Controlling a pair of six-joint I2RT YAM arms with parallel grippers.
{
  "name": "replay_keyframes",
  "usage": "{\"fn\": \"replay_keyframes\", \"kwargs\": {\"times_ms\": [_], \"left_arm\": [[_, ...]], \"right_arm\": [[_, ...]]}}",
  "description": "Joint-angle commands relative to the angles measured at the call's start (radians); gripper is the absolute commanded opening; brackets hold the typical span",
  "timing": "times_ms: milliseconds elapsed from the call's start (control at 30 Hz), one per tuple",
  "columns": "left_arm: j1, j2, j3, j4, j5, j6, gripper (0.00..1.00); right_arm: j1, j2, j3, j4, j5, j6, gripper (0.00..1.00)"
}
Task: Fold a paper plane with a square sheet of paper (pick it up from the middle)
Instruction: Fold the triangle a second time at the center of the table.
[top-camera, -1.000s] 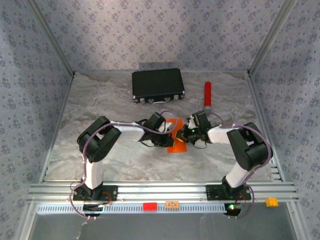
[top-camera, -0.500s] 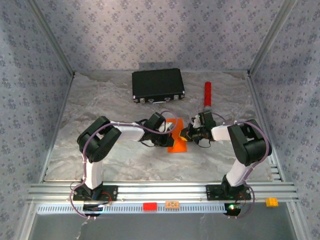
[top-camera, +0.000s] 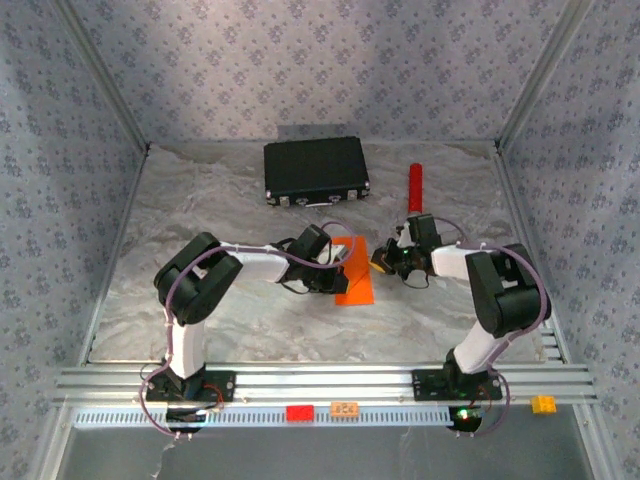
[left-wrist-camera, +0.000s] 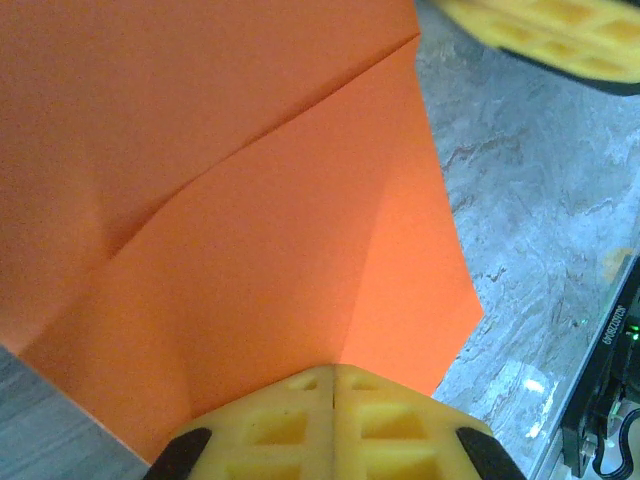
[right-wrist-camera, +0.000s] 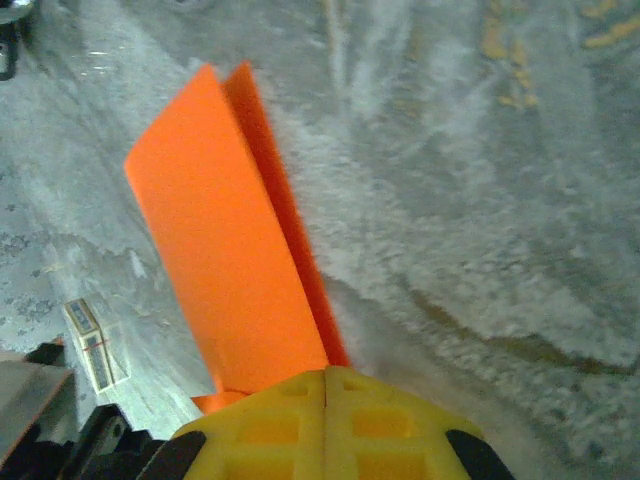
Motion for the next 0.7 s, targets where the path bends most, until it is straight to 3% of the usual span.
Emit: {"fn": "replay_keyframes", "kwargs": {"times_ms": [0,233,667], "left_arm": [[-0.006,0.028,-0.041,-0.119,-0.058,0.025,0.0],[-0.007,0.021,-0.033,-0.118,-0.058,0.023,0.0],[-0.005,-0.03,0.073,-0.084,0.007,-0.028,0.03]], "right_arm": [[0.034,-0.042,0.014,-0.024,0.011,-0.014,0.06],[0.121,0.037,-0.002,0.008,-0.003,0.019,0.05],[0.092,0.082,-0.043,-0.01,0.034,0.008,0.02]]}}
